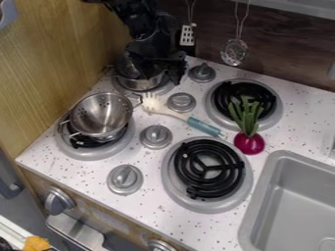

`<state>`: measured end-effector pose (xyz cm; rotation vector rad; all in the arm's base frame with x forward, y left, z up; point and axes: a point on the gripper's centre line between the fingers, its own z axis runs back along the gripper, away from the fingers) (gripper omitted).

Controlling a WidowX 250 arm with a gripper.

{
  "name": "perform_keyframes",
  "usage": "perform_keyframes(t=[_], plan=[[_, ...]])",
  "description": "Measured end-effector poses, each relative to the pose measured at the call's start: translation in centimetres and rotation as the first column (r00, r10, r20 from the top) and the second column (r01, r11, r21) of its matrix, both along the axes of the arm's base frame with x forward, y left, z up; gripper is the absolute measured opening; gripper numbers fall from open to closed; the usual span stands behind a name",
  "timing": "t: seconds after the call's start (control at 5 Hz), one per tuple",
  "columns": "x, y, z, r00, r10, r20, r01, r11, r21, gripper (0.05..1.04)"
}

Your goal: Put the pasta server in the silver pot

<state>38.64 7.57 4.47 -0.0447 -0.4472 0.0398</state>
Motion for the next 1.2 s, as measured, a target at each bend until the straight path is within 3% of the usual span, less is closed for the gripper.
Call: perform_keyframes(t=[0.2, 0.4, 0.6, 0.8, 1.0, 1.2], plan=[[-0.4, -0.2, -1.2, 0.999, -0.005, -0.038, 0.005, 1.000, -0.011, 1.001], [-1.7, -0.9, -1.5, 0.989, -0.076, -0.123, 0.073, 0.997, -0.033, 1.001], [-2.1, -1.1, -0.8, 0.989, -0.112, -0.100, 0.110, 0.994, -0.020, 1.001], [-3.1, -1.0, -0.1, 0.986, -0.136, -0.095, 0.139, 0.990, 0.026, 1.001], [-4.2, -0.8, -0.3, 0.975, -0.165, -0.146, 0.173, 0.984, 0.044, 1.001], [-4.6, -1.2, 0.4, 0.971, -0.182, -0.154, 0.188, 0.982, 0.023, 1.001]])
